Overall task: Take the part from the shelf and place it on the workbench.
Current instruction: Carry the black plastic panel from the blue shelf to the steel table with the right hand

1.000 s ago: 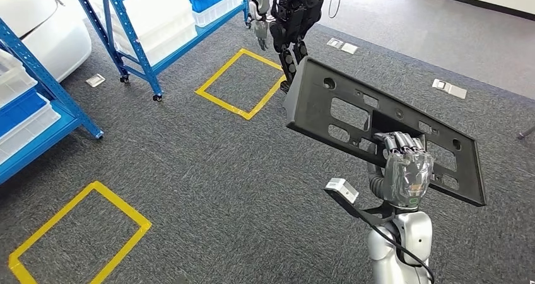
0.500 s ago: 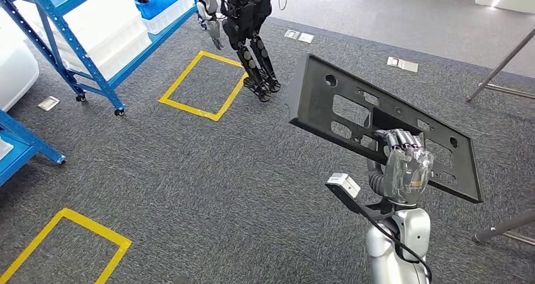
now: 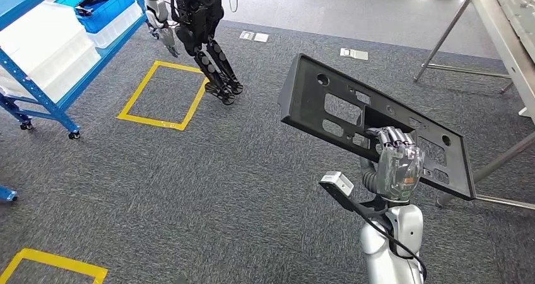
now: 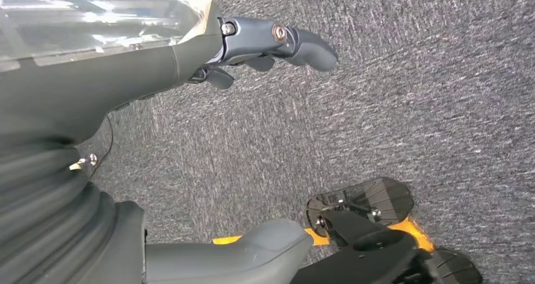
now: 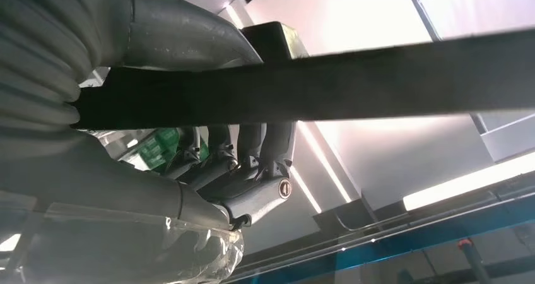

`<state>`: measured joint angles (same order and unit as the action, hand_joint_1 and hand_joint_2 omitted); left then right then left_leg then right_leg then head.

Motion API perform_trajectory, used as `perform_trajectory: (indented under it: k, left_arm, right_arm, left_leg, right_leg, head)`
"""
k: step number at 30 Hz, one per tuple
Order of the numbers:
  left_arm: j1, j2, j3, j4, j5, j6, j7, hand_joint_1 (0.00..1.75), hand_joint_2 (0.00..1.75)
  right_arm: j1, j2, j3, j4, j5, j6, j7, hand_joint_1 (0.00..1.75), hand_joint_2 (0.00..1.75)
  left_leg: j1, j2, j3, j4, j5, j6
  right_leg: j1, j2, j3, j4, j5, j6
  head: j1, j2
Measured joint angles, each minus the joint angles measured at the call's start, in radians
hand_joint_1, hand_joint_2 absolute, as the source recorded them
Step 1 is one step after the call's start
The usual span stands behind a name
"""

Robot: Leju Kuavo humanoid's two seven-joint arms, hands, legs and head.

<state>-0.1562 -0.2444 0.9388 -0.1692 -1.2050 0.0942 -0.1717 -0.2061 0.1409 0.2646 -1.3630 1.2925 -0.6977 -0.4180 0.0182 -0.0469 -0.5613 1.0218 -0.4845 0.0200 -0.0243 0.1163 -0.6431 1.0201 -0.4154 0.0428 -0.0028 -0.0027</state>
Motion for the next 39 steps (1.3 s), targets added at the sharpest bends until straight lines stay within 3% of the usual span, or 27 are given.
perform_trajectory:
  k: [1, 3, 5, 6, 7, 8, 9, 10, 12, 14, 15, 17, 19, 21, 22, 23, 25, 27, 28, 29, 30, 32, 33, 34, 36, 37, 39]
  left_arm:
    - [-0.001, 0.000, 0.001, 0.000, 0.000, 0.000, 0.000, 0.00, 1.75]
    - [0.000, -0.001, 0.004, 0.000, 0.000, 0.000, 0.000, 0.00, 1.75]
    - [0.002, -0.001, 0.007, 0.000, 0.000, 0.000, 0.000, 0.00, 1.75]
    - [0.002, -0.001, 0.008, 0.000, 0.000, 0.000, 0.000, 0.00, 1.75]
    - [0.002, 0.000, 0.008, 0.000, 0.000, 0.000, 0.000, 0.00, 1.75]
    - [0.001, 0.000, 0.008, 0.000, 0.000, -0.001, 0.000, 0.00, 1.75]
    - [0.001, 0.000, 0.008, 0.000, 0.000, -0.001, 0.000, 0.00, 1.75]
    - [0.001, 0.000, 0.008, 0.000, 0.000, -0.001, 0.000, 0.00, 1.75]
    - [0.000, 0.000, 0.008, 0.000, 0.001, -0.001, 0.000, 0.00, 1.75]
    - [-0.001, -0.001, 0.009, 0.000, 0.002, -0.001, 0.000, 0.00, 1.75]
    - [-0.002, -0.001, 0.009, 0.000, 0.002, -0.001, 0.000, 0.00, 1.75]
    - [-0.004, -0.002, 0.010, 0.000, 0.004, -0.001, 0.000, 0.00, 1.75]
    - [-0.002, -0.002, 0.010, 0.000, 0.007, -0.001, 0.000, 0.00, 1.75]
    - [0.001, -0.002, 0.011, 0.000, 0.011, 0.000, 0.000, 0.00, 1.75]
    - [0.001, -0.002, 0.012, 0.000, 0.012, 0.000, 0.000, 0.00, 1.75]
    - [0.001, -0.002, 0.013, 0.000, 0.013, 0.001, 0.000, 0.00, 1.75]
    - [0.001, 0.000, 0.015, 0.000, 0.017, 0.001, 0.000, 0.00, 1.75]
    - [0.000, 0.002, 0.020, 0.000, 0.024, 0.000, -0.001, 0.00, 1.75]
    - [0.000, 0.002, 0.022, 0.000, 0.028, -0.001, -0.001, 0.00, 1.75]
    - [0.000, 0.002, 0.025, 0.000, 0.030, -0.002, -0.002, 0.00, 1.75]
    - [0.000, 0.001, 0.028, 0.000, 0.031, -0.003, -0.002, 0.00, 1.75]
    - [0.000, 0.000, 0.032, 0.000, 0.032, -0.004, -0.003, 0.00, 1.75]
    - [0.000, 0.000, 0.034, 0.000, 0.032, -0.005, -0.003, 0.00, 1.75]
    - [0.001, 0.000, 0.035, 0.000, 0.032, -0.007, -0.003, 0.00, 1.75]
    - [0.002, 0.000, 0.037, 0.000, 0.034, -0.013, -0.003, 0.00, 1.75]
    - [0.002, 0.001, 0.038, 0.000, 0.035, -0.017, -0.004, 0.00, 1.75]
    - [0.002, 0.001, 0.040, 0.000, 0.040, -0.024, -0.004, 0.00, 1.75]
  right_arm:
    - [-0.001, 0.000, 0.000, 0.000, 0.000, 0.000, 0.000, 1.75, 1.75]
    - [-0.005, -0.001, 0.002, 0.001, 0.000, 0.000, 0.000, 1.75, 1.75]
    - [-0.005, -0.001, 0.004, 0.004, -0.002, 0.000, 0.000, 1.75, 1.75]
    - [-0.003, -0.002, 0.003, 0.005, -0.002, 0.000, 0.000, 1.75, 1.75]
    - [-0.002, -0.003, 0.003, 0.006, -0.003, 0.000, 0.000, 1.75, 1.75]
    - [-0.001, -0.004, 0.003, 0.007, -0.004, 0.000, 0.000, 1.75, 1.75]
    - [-0.002, -0.005, 0.004, 0.007, -0.005, 0.000, 0.000, 1.75, 1.75]
    - [-0.004, -0.005, 0.004, 0.008, -0.006, 0.000, -0.001, 1.75, 1.75]
    - [-0.007, -0.004, 0.006, 0.008, -0.009, 0.000, -0.003, 1.75, 1.75]
    - [-0.008, -0.005, 0.005, 0.010, -0.012, 0.000, -0.006, 1.75, 1.75]
    - [-0.008, -0.005, 0.005, 0.010, -0.012, 0.000, -0.007, 1.75, 1.75]
    - [-0.012, -0.003, 0.006, 0.012, -0.013, 0.000, -0.009, 1.75, 1.75]
    - [-0.015, 0.001, 0.009, 0.017, -0.014, 0.000, -0.010, 1.75, 1.75]
    - [-0.017, 0.002, 0.011, 0.024, -0.013, 0.000, -0.012, 1.75, 1.75]
    - [-0.018, 0.003, 0.011, 0.028, -0.011, 0.000, -0.012, 1.75, 1.75]
    - [-0.019, 0.005, 0.011, 0.031, -0.010, 0.000, -0.012, 1.75, 1.75]
    - [-0.024, 0.011, 0.012, 0.037, -0.007, 0.000, -0.012, 1.75, 1.75]
    - [-0.032, 0.017, 0.013, 0.041, -0.003, 0.000, -0.012, 1.75, 1.75]
    - [-0.035, 0.019, 0.014, 0.042, -0.002, 0.000, -0.012, 1.75, 1.75]
    - [-0.036, 0.020, 0.014, 0.043, 0.000, 0.000, -0.012, 1.75, 1.75]
    - [-0.037, 0.020, 0.014, 0.044, 0.000, 0.000, -0.012, 1.75, 1.75]
    - [-0.042, 0.021, 0.014, 0.045, 0.000, 0.000, -0.012, 1.75, 1.75]
    - [-0.045, 0.021, 0.014, 0.046, 0.000, 0.000, -0.012, 1.75, 1.75]
    - [-0.047, 0.022, 0.015, 0.047, 0.000, 0.000, -0.013, 1.75, 1.75]
    - [-0.048, 0.020, 0.015, 0.051, -0.004, 0.000, -0.018, 1.75, 1.75]
    - [-0.048, 0.019, 0.014, 0.053, -0.007, 0.000, -0.023, 1.75, 1.75]
    - [-0.049, 0.018, 0.013, 0.057, -0.014, 0.000, -0.032, 1.75, 1.75]
  left_leg:
    - [0.000, 0.013, 0.001, -0.006, 0.005, 0.009]
    - [-0.004, 0.042, 0.002, -0.012, 0.009, 0.020]
    - [-0.008, 0.073, -0.001, -0.012, 0.009, 0.022]
    - [-0.009, 0.087, -0.002, -0.011, 0.009, 0.022]
    - [-0.009, 0.100, -0.002, -0.011, 0.009, 0.021]
    - [-0.009, 0.113, -0.001, -0.011, 0.008, 0.019]
    - [-0.010, 0.125, 0.000, -0.011, 0.006, 0.017]
    - [-0.014, 0.136, 0.001, -0.009, 0.003, 0.012]
    - [-0.021, 0.157, 0.004, -0.008, -0.002, 0.002]
    - [-0.021, 0.179, 0.009, -0.010, -0.006, -0.008]
    - [-0.017, 0.174, 0.011, -0.006, -0.013, -0.014]
    - [-0.010, 0.121, -0.010, 0.053, -0.055, -0.023]
    - [-0.006, 0.062, -0.071, 0.185, -0.120, -0.027]
    - [-0.006, 0.046, -0.122, 0.274, -0.141, -0.028]
    - [-0.006, 0.044, -0.124, 0.267, -0.122, -0.027]
    - [-0.005, 0.038, -0.107, 0.220, -0.086, -0.025]
    - [0.000, -0.008, -0.052, 0.087, -0.014, -0.020]
    - [0.003, -0.050, -0.023, 0.012, 0.010, -0.017]
    - [0.000, -0.053, -0.021, 0.005, 0.008, -0.014]
    - [-0.002, -0.041, -0.019, 0.000, 0.010, -0.009]
    - [-0.003, -0.028, -0.016, -0.007, 0.015, -0.002]
    - [-0.003, 0.000, -0.010, -0.021, 0.024, 0.012]
    - [-0.005, 0.015, -0.009, -0.024, 0.026, 0.016]
    - [-0.006, 0.031, -0.009, -0.024, 0.026, 0.018]
    - [-0.008, 0.063, -0.010, -0.024, 0.025, 0.019]
    - [-0.008, 0.077, -0.010, -0.024, 0.024, 0.018]
    - [-0.009, 0.104, -0.008, -0.023, 0.021, 0.013]
  right_leg:
    - [0.001, -0.027, -0.014, 0.023, -0.012, 0.000]
    - [0.005, -0.086, -0.068, 0.133, -0.065, -0.005]
    - [0.004, -0.102, -0.121, 0.254, -0.113, -0.004]
    - [0.004, -0.104, -0.124, 0.272, -0.117, 0.001]
    - [0.003, -0.109, -0.106, 0.249, -0.108, 0.008]
    - [0.002, -0.120, -0.071, 0.192, -0.088, 0.014]
    - [0.002, -0.146, -0.027, 0.119, -0.068, 0.019]
    - [0.006, -0.170, 0.011, 0.056, -0.051, 0.018]
    - [0.013, -0.196, 0.043, -0.005, -0.036, 0.009]
    - [0.013, -0.171, 0.041, -0.010, -0.031, -0.004]
    - [0.010, -0.157, 0.042, -0.014, -0.029, -0.010]
    - [0.002, -0.132, 0.047, -0.020, -0.024, -0.025]
    - [0.003, -0.107, 0.048, -0.020, -0.022, -0.034]
    - [0.006, -0.078, 0.048, -0.019, -0.021, -0.036]
    - [0.006, -0.063, 0.049, -0.018, -0.021, -0.037]
    - [0.006, -0.048, 0.050, -0.017, -0.021, -0.036]
    - [0.008, -0.020, 0.048, -0.013, -0.021, -0.035]
    - [0.008, 0.004, 0.038, -0.010, -0.018, -0.027]
    - [0.008, 0.016, 0.032, -0.011, -0.015, -0.019]
    - [0.005, 0.025, 0.025, -0.014, -0.012, -0.011]
    - [0.004, 0.016, 0.020, -0.012, -0.011, -0.006]
    - [0.008, -0.041, -0.011, 0.036, -0.035, -0.004]
    - [0.009, -0.075, -0.038, 0.092, -0.060, -0.007]
    - [0.010, -0.094, -0.073, 0.160, -0.087, -0.008]
    - [0.007, -0.103, -0.121, 0.261, -0.119, -0.004]
    - [0.005, -0.106, -0.119, 0.260, -0.114, 0.003]
    - [0.000, -0.132, -0.055, 0.148, -0.073, 0.020]
  head:
    - [0.002, 0.000]
    - [0.006, 0.000]
    - [0.008, 0.000]
    - [0.009, 0.000]
    - [0.009, 0.000]
    - [0.009, 0.000]
    - [0.009, 0.000]
    - [0.009, 0.000]
    - [0.007, 0.000]
    - [0.005, 0.000]
    - [0.004, 0.000]
    - [0.001, 0.000]
    - [-0.003, 0.000]
    - [-0.004, 0.000]
    - [-0.004, 0.000]
    - [-0.004, 0.000]
    - [-0.004, 0.000]
    - [-0.004, 0.000]
    - [-0.004, 0.000]
    - [-0.004, 0.000]
    - [-0.004, 0.000]
    - [0.000, 0.000]
    - [0.001, 0.000]
    - [0.002, 0.000]
    - [0.003, 0.000]
    - [0.003, 0.000]
    - [0.003, 0.000]
